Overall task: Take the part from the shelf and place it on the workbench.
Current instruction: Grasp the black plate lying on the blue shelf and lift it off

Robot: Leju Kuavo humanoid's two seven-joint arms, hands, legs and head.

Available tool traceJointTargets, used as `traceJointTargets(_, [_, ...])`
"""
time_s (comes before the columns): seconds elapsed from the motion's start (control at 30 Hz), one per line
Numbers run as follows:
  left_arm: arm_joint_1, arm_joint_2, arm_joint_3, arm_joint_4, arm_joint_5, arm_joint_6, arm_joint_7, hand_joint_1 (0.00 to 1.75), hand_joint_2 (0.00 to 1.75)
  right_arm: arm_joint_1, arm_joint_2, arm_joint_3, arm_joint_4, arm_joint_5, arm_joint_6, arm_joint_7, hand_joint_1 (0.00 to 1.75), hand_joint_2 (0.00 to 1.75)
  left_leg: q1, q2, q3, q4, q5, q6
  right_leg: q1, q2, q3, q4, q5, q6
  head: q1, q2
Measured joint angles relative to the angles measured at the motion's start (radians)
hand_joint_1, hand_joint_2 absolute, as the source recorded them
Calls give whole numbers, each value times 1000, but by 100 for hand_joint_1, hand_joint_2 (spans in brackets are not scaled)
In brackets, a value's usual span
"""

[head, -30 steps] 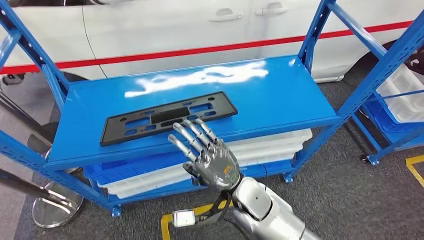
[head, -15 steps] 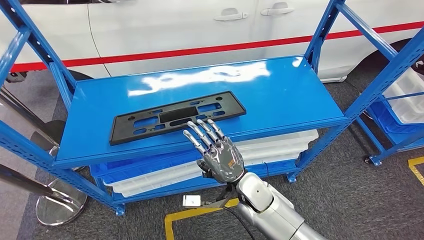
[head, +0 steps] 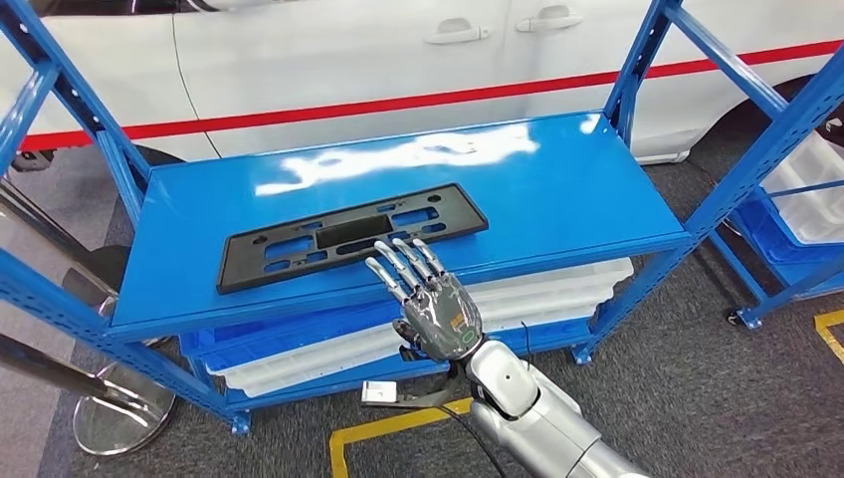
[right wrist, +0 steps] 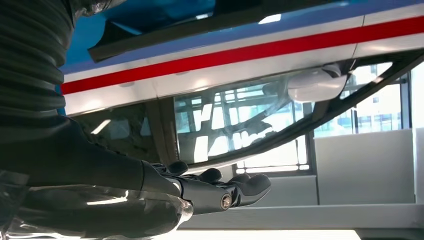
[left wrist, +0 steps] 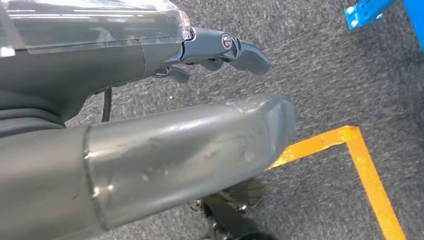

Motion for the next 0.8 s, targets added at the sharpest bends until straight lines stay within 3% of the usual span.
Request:
traceJointTargets(0.07, [0,0,0,0,0,0,0,0,0,-1,0,0,2,0,0,0,0,175,-3,-1,-1,-2,4,15,0,1,-1,-1,2,10,0,0])
traceJointTargets(0.13, [0,0,0,0,0,-2,0,0,0,-2,0,-1,5,-2,0,0,0,175,-2,0,0,-8,9,31,-4,2,-11,25,-20,19,0,0])
traceJointTargets(0.2, [-1,0,3,0,-3,-9,2,0,0,-4,0,-1,8,-9,4,0,0,175,-2,1,-1,-12,12,43,-5,1,-57,127,-80,24,0,0])
traceJointTargets(0.27, [-1,0,10,0,-8,-19,6,0,0,-3,0,-2,14,-21,8,0,0,175,-7,2,-3,-11,12,47,-5,1,-120,255,-133,26,0,0])
traceJointTargets(0.33, [0,1,16,0,-14,-27,11,0,0,-2,0,-2,19,-30,10,-1,0,175,-11,1,-4,-10,12,49,-4,1,-145,301,-135,23,0,0])
traceJointTargets(0.4, [0,1,20,0,-24,-33,16,0,0,-3,0,-2,22,-38,11,-2,0,175,-16,0,-1,-10,10,50,0,1,-108,224,-80,12,0,0])
traceJointTargets(0.43, [0,1,22,0,-29,-37,18,0,0,-4,0,-2,22,-42,11,-3,0,175,-18,0,2,-10,9,51,5,1,-74,152,-43,1,0,0])
traceJointTargets(0.5, [-1,-1,27,0,-42,-42,21,0,0,-7,1,-3,22,-50,16,-4,0,175,-21,-1,3,-9,6,47,16,-1,-16,33,-3,-18,0,0])
traceJointTargets(0.57, [-2,-1,35,1,-53,-45,22,0,0,-9,3,-4,22,-56,22,-4,0,175,-19,1,2,-10,4,37,23,-2,-4,1,-3,-25,0,0])
traceJointTargets(0.67, [-4,3,44,0,-69,-46,26,0,0,-10,8,-5,22,-62,27,-4,0,175,-18,3,1,4,-9,19,15,-1,10,-21,5,-29,0,0])
traceJointTargets(0.73, [-5,6,47,0,-77,-46,31,0,0,-12,12,-5,22,-67,29,-4,0,175,-14,3,-38,87,-54,8,10,-3,20,-31,7,-34,0,0])
traceJointTargets(0.8, [-5,8,51,0,-82,-46,35,0,0,-12,15,-5,22,-70,34,-4,0,175,-10,3,-107,214,-105,-1,10,-4,23,-30,2,-37,0,0])
